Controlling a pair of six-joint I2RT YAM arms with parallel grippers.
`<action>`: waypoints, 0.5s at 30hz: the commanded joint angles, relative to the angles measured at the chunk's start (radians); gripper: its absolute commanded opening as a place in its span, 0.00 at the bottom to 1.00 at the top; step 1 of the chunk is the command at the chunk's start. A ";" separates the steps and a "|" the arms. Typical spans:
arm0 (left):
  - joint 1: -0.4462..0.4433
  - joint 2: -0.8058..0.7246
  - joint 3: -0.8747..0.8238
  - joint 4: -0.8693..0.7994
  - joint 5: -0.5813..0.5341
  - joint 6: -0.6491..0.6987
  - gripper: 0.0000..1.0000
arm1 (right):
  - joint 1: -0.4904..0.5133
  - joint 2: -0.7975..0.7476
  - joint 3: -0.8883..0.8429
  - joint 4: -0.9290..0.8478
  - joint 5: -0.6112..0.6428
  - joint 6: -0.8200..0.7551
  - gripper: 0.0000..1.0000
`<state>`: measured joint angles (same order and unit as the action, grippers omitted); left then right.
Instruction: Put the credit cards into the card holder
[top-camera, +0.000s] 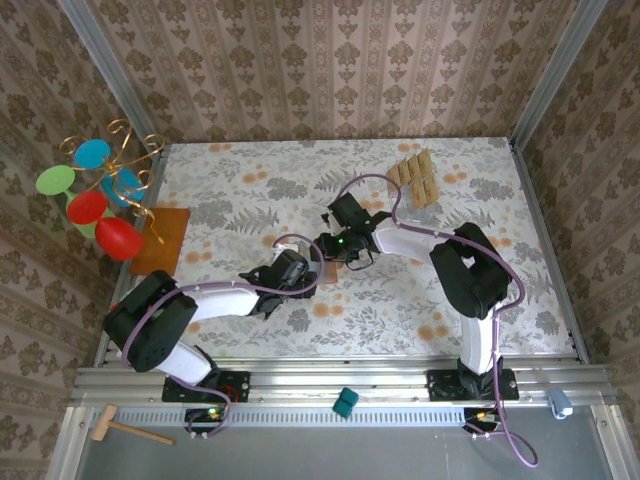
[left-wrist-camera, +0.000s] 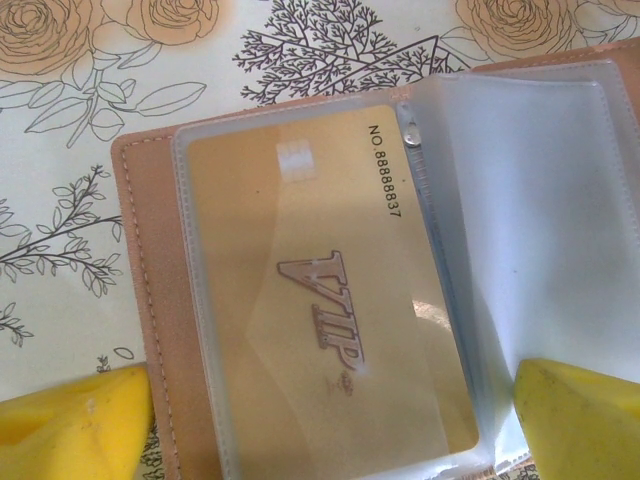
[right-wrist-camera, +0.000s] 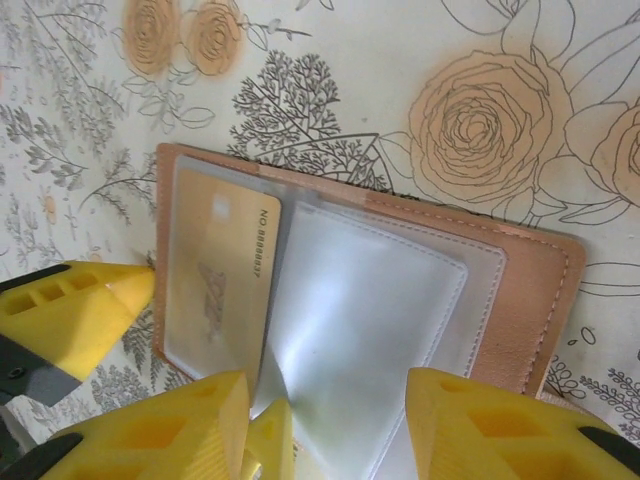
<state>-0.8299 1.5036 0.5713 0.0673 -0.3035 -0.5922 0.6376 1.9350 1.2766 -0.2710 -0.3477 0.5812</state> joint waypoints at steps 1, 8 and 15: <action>0.008 0.000 -0.030 -0.055 -0.005 -0.018 0.94 | -0.003 -0.018 -0.019 -0.002 0.012 0.019 0.47; 0.010 0.000 -0.027 -0.054 -0.004 -0.018 0.94 | 0.000 0.014 -0.038 0.028 -0.005 0.038 0.47; 0.010 -0.001 -0.027 -0.055 -0.004 -0.019 0.94 | 0.011 0.036 -0.053 0.052 -0.016 0.051 0.47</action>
<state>-0.8299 1.5032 0.5705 0.0689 -0.3035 -0.5922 0.6395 1.9511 1.2381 -0.2333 -0.3511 0.6113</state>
